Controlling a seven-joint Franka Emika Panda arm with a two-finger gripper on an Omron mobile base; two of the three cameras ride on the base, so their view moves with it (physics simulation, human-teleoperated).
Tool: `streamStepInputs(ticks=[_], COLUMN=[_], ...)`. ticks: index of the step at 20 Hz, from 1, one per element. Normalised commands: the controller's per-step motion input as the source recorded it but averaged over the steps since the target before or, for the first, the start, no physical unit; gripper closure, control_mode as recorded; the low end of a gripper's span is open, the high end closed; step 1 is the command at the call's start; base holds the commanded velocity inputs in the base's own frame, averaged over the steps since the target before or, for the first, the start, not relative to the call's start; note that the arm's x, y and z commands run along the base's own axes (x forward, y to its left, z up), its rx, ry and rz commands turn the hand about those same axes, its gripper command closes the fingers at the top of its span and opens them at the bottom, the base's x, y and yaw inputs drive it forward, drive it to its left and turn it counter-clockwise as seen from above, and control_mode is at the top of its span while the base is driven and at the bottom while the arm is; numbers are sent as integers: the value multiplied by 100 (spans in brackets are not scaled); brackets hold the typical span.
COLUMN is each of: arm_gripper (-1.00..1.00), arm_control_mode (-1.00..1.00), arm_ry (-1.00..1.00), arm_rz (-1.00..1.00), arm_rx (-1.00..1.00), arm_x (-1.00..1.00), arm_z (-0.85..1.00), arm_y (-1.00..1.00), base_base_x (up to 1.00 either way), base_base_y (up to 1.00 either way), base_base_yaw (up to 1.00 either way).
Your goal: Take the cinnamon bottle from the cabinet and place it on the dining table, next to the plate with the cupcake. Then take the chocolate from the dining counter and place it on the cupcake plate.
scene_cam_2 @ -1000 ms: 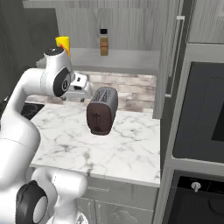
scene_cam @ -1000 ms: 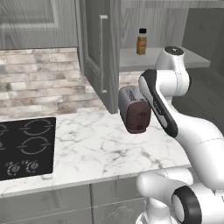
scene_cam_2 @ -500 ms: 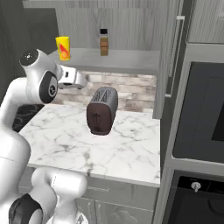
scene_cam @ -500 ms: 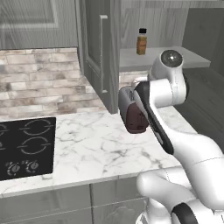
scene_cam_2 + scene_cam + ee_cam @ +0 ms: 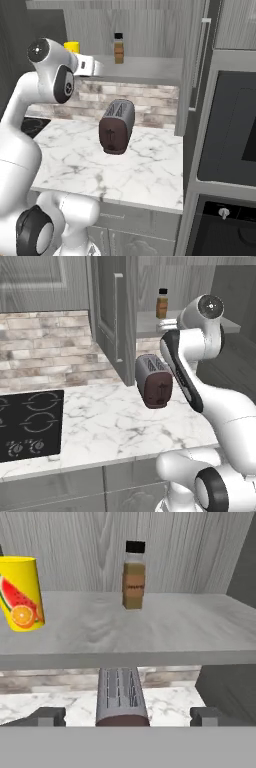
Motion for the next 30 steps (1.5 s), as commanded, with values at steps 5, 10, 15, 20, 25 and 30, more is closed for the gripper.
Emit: streamStepInputs(ticks=[5,10,15,20,25,30], arm_gripper=[-100,-100,-100,-100,-100,-100], arm_control_mode=[-100,-100,-100,-100,-100,-100], arm_ry=[-8,-5,-3,0,0,0], arm_rz=[1,0,0,0,0,0], arm_rx=[10,6,0,0,0,0], arm_x=[66,82,67,64,45,33], arm_z=[53,4,-6,0,-8,-14], arm_y=[-10,-9,-18,0,0,0], base_base_x=[0,0,0,0,0,0], base_base_y=[0,0,0,0,0,0], base_base_yaw=[0,0,0,0,0,0])
